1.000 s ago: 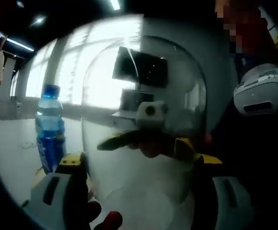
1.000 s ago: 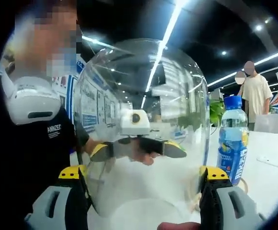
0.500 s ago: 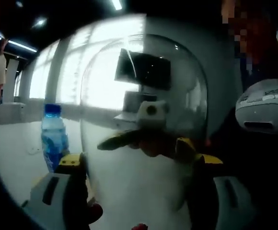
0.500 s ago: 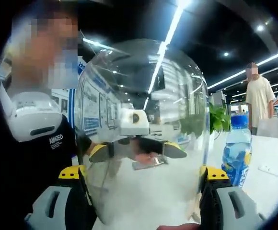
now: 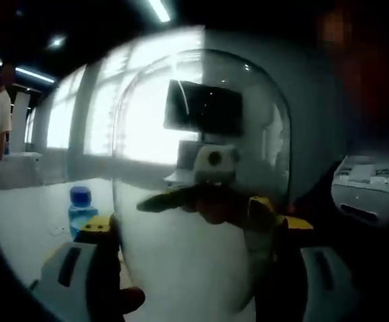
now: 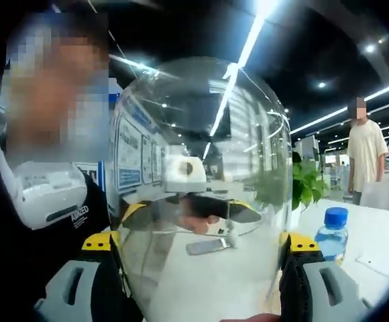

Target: Open the cover put in the Mizone put the cover back on

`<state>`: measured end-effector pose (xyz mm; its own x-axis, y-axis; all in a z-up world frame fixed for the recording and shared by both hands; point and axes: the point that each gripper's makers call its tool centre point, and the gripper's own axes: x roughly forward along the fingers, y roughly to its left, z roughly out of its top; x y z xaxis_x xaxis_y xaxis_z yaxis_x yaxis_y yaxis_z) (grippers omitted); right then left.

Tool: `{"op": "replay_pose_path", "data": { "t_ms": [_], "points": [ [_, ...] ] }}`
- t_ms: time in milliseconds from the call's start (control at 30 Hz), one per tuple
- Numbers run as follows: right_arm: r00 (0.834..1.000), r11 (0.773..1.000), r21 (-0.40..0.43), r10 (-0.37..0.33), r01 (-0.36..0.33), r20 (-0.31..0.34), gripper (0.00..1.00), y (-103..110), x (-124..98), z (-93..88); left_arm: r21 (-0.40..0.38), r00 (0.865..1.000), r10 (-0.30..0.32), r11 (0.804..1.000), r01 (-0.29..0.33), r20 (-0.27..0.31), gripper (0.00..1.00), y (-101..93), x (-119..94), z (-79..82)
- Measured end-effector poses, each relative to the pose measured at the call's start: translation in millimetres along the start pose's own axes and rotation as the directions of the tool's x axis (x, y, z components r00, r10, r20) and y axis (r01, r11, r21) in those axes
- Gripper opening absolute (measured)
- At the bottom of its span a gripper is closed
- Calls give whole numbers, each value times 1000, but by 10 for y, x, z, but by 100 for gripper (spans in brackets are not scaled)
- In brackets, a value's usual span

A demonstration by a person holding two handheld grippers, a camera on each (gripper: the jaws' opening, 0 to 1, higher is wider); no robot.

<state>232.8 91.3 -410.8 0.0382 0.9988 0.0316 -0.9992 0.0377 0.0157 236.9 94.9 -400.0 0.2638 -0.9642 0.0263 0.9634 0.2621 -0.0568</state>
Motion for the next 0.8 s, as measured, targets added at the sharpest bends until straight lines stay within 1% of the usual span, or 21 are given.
{"op": "replay_pose_path", "data": {
  "t_ms": [100,333,400,500,667,800],
  "points": [
    [1000,1000,-13,2,-2,-7,90,17,10,95,11,1000,7,1000,-7,-9,82,-26,5,88],
    [1000,1000,-20,-1,1,-11,90,16,25,323,18,1000,19,1000,-19,-7,83,-31,21,311],
    [1000,1000,-16,-4,4,-2,90,24,29,400,13,1000,19,1000,-19,0,83,-37,18,382],
    [1000,999,-36,-7,7,3,90,5,32,512,32,1000,17,999,-17,-4,83,-43,31,491],
    [1000,998,-57,-11,12,24,90,-72,24,731,60,1000,14,998,-14,6,83,21,72,745],
    [999,996,-83,-18,21,36,90,-178,31,925,85,1000,8,996,-9,9,83,123,109,934]
  ]
}}
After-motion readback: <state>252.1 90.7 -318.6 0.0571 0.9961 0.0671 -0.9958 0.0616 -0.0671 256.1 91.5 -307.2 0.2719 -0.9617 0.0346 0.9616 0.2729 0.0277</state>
